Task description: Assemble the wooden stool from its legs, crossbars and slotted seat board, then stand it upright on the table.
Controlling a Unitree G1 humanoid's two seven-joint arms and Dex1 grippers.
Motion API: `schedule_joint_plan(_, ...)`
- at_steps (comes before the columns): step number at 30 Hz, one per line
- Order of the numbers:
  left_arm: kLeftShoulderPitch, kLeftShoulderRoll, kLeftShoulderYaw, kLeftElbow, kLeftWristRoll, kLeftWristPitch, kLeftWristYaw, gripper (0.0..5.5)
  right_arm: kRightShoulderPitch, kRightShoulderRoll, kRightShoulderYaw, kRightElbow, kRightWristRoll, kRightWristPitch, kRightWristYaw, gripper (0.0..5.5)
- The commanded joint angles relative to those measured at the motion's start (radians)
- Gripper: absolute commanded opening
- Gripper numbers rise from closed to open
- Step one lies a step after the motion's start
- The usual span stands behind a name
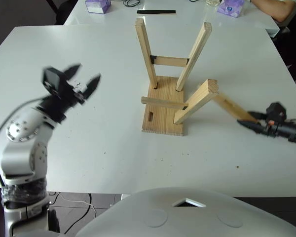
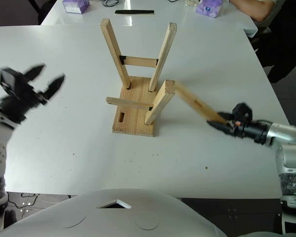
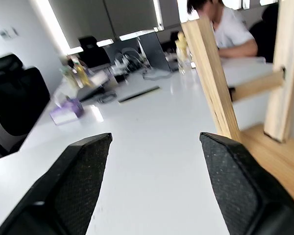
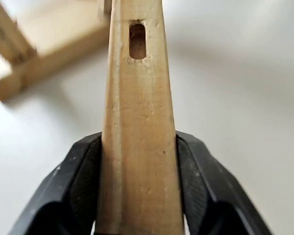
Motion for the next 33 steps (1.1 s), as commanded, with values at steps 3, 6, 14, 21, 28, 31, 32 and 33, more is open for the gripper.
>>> schedule_joint_plan(3, -0.240, -0.046, -0.072, -0.128, -0.302, 0.189, 0.074, 3.99, -0.252, -0.030, -0.163, -0.285, 0.457, 0.317, -0.027, 2.05)
schedule_joint_plan(6, -0.301, -0.038, -0.114, -0.199, -0.466, 0.271, 0.090, 4.20, -0.320, -0.056, -0.191, -0.395, 0.651, 0.417, -0.009, 2.05)
schedule_joint_plan(14, -0.351, 0.003, -0.174, -0.301, -0.729, 0.317, 0.024, 4.20, -0.382, -0.023, -0.110, -0.532, 0.844, 0.520, -0.058, 2.05)
schedule_joint_plan(21, -0.376, 0.041, -0.163, -0.326, -0.846, 0.288, 0.005, 4.20, -0.293, -0.014, -0.042, -0.592, 0.791, 0.535, -0.020, 2.05)
schedule_joint_plan(28, -0.410, 0.051, -0.168, -0.328, -0.954, 0.249, 0.052, 4.03, -0.272, -0.015, 0.016, -0.610, 0.682, 0.498, 0.036, 2.05)
schedule_joint_plan(31, -0.385, 0.065, -0.183, -0.342, -0.930, 0.252, 0.021, 3.61, -0.272, -0.016, 0.031, -0.609, 0.646, 0.484, 0.053, 2.05)
schedule_joint_plan(32, -0.377, 0.068, -0.187, -0.347, -0.925, 0.252, 0.011, 3.45, -0.273, -0.017, 0.040, -0.610, 0.626, 0.473, 0.062, 2.05)
schedule_joint_plan(33, -0.369, 0.074, -0.194, -0.349, -0.913, 0.253, 0.001, 3.32, -0.275, -0.016, 0.045, -0.610, 0.613, 0.467, 0.067, 2.05)
